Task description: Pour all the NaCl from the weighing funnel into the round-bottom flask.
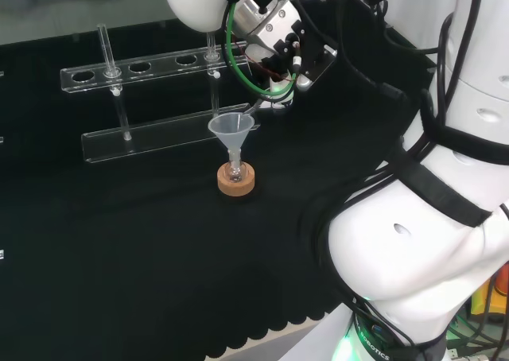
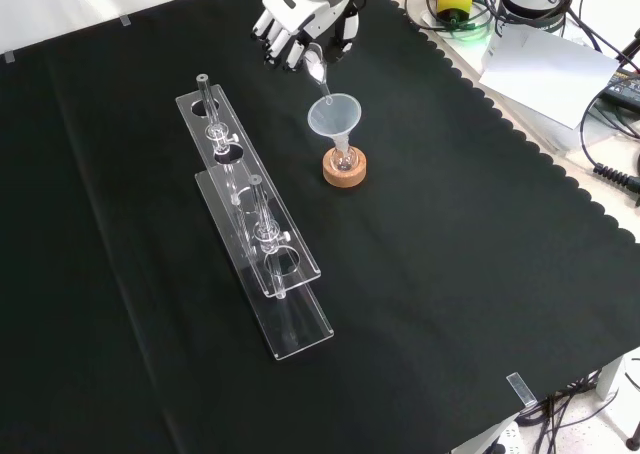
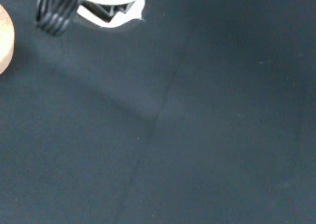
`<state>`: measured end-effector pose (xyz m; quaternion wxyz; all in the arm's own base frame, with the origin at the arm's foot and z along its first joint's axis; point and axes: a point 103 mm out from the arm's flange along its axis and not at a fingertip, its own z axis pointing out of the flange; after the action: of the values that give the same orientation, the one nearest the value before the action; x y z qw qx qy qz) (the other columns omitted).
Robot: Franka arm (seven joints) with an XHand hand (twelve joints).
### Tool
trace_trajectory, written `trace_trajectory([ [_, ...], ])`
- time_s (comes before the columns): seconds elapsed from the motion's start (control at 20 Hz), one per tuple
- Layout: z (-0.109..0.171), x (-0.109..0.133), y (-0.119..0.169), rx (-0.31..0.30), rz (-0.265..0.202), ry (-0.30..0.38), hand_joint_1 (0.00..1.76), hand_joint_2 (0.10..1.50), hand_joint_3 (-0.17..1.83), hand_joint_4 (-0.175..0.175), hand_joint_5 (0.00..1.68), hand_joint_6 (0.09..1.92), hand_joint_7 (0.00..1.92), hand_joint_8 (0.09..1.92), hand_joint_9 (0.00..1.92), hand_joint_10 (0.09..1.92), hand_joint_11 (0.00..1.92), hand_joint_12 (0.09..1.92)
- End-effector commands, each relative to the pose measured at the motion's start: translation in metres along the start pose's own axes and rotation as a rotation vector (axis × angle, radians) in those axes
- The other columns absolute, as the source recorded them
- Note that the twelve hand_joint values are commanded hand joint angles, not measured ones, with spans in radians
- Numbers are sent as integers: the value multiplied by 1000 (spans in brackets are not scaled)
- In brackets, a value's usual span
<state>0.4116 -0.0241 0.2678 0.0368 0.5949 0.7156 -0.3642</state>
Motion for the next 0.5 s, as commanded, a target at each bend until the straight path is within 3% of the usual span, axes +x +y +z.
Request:
trace_trajectory([
  [0.05, 0, 2, 1, 3, 4, -14, 1095, 679, 700, 175, 1166, 880, 479, 630, 770, 537, 410, 1298],
  [0.5, -1, 3, 2, 16, 5, -33, 1095, 678, 700, 175, 1165, 880, 479, 630, 770, 536, 409, 1298],
])
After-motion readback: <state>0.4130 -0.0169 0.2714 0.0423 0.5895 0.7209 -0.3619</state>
